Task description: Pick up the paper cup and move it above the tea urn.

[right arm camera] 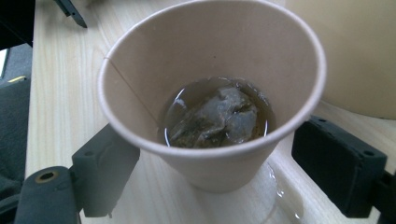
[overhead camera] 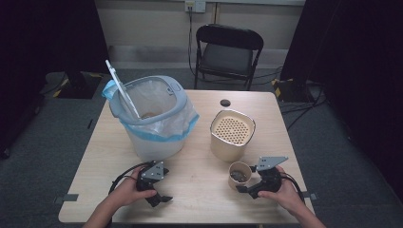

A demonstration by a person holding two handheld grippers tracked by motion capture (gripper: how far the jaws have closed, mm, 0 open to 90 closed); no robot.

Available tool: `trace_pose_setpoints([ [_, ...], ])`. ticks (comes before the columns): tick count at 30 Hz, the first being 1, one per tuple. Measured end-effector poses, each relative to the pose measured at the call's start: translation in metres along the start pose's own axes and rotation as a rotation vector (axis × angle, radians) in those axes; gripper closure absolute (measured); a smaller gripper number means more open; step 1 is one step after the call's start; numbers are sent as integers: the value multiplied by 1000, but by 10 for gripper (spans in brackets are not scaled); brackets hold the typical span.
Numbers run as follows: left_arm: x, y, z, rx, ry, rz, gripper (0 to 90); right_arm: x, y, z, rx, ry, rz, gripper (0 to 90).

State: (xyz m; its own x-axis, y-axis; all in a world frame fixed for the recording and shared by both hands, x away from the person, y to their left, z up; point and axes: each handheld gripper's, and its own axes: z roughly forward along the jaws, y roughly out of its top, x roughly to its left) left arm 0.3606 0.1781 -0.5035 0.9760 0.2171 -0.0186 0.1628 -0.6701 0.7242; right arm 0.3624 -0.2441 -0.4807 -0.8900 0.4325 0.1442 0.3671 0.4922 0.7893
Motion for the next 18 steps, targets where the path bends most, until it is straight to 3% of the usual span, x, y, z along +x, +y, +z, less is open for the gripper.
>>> trace_pose_setpoints([
  [18, 0, 0, 0, 1, 2, 0, 0, 0, 1, 8, -93, 6, -36, 159],
])
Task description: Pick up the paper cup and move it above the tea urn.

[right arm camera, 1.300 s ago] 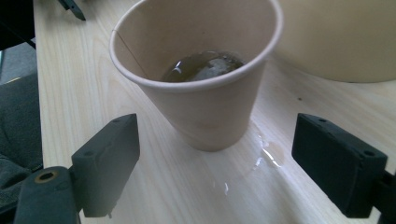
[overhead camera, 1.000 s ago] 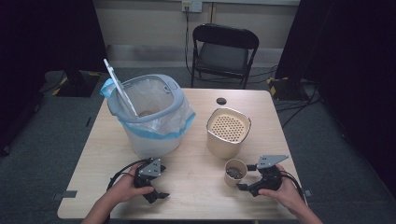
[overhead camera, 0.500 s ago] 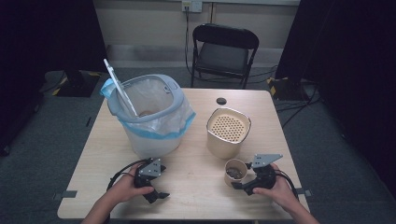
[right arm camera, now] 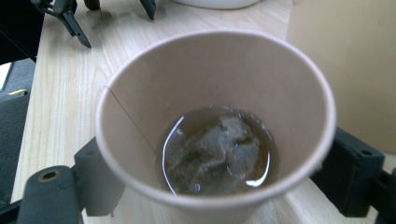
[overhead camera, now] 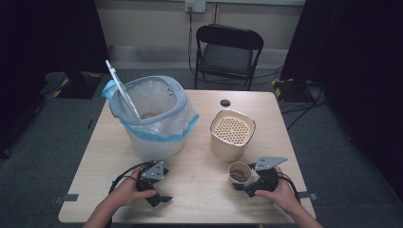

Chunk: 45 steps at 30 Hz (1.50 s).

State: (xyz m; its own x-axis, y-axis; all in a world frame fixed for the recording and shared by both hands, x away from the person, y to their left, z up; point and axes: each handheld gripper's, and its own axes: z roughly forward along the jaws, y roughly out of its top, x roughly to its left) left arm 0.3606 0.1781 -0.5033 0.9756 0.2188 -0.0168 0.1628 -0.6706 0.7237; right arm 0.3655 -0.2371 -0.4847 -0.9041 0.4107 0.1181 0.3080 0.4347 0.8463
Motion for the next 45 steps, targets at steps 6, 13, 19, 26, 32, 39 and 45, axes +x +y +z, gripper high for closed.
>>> trace_pose_setpoints([
  [6, 0, 0, 0, 1, 2, 1, 0, 1, 2, 2, -24, -2, -8, 170],
  [13, 0, 0, 0, 0, 1, -1, 0, 5, 7, 6, -44, -8, -44, 225],
  [19, 0, 0, 0, 0, 1, 1, 0, 3, 5, -1, -46, -28, -34, 243],
  [26, 0, 0, 0, 1, 2, 1, 0, -3, 8, -19, -39, -84, -24, 246],
  [32, -1, 0, 0, -6, 2, -9, 0, -15, 6, -30, -11, -150, -15, 251],
  [39, 0, 0, 0, 0, 1, 1, 0, -31, 10, -41, -2, -213, -3, 254],
  [45, 0, 0, 0, 1, -2, 0, 0, -45, 16, -50, 2, -261, 7, 255],
])
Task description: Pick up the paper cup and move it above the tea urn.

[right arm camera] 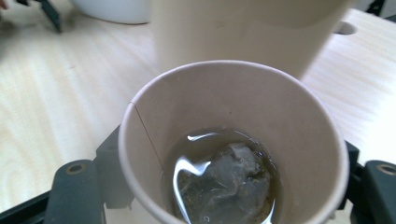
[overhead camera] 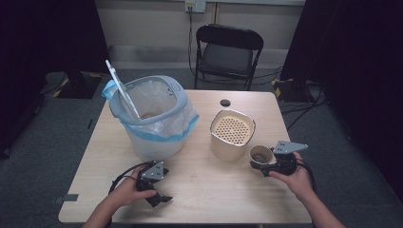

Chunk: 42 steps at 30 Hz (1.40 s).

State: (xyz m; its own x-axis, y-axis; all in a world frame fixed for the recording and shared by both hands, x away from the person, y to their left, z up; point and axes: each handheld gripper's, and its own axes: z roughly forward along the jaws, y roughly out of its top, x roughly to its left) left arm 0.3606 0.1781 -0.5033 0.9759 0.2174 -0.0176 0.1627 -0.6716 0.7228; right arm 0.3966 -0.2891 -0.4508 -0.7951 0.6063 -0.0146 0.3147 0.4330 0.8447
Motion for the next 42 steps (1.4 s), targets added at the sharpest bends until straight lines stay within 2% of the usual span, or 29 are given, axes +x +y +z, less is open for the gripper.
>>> trace_pose_setpoints([
  [1, 0, 0, 0, -1, 3, 1, 0, -7, 2, -1, -5, -13, 6, 256],
  [2, 0, 0, 0, -1, 3, 1, 0, -7, 2, -1, -5, -13, 6, 256],
  [5, 0, 0, 0, 0, 4, 0, 0, -18, 6, -2, -5, -41, 17, 257],
  [12, 0, 0, 0, -1, -1, 0, 0, -36, 13, 1, -3, -78, 27, 260],
  [14, 0, 0, 0, 0, 0, 0, 0, -36, 13, 1, -3, -78, 27, 260],
  [15, 0, 0, 0, -1, 2, -1, 0, -43, 16, 3, -6, -91, 32, 266],
  [19, 0, 0, 0, 0, 4, 1, 0, -51, 20, 7, -11, -101, 33, 267],
  [29, 0, 0, 0, 1, 4, 1, 0, -67, 25, 11, -36, -118, 53, 269],
  [42, 0, 0, 0, 0, 0, 0, 0, -83, 44, 8, -53, -139, 35, 269],
])
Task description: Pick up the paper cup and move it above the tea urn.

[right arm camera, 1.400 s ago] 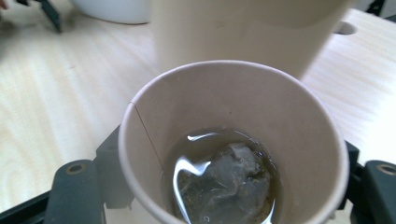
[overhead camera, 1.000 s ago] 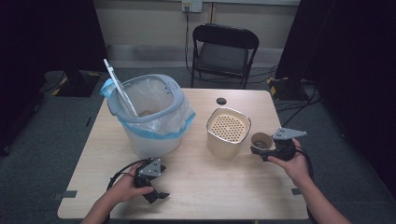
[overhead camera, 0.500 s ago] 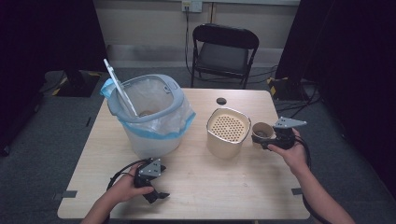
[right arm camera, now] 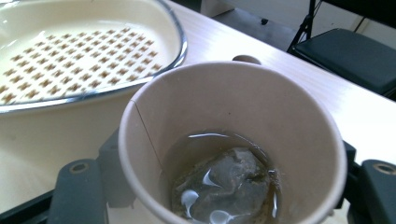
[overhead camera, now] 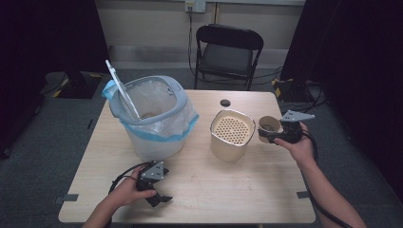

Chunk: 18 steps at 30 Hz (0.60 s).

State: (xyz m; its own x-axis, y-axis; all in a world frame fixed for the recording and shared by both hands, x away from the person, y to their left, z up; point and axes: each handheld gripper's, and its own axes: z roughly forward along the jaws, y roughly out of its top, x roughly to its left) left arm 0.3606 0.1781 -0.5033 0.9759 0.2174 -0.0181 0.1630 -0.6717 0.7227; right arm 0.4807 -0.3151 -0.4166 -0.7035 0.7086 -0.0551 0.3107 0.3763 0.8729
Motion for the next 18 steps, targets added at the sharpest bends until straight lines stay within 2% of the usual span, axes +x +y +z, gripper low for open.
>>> trace_pose_setpoints([
  [18, 0, 0, 0, 1, 2, -1, 0, -14, 27, 10, -7, -17, -19, 269],
])
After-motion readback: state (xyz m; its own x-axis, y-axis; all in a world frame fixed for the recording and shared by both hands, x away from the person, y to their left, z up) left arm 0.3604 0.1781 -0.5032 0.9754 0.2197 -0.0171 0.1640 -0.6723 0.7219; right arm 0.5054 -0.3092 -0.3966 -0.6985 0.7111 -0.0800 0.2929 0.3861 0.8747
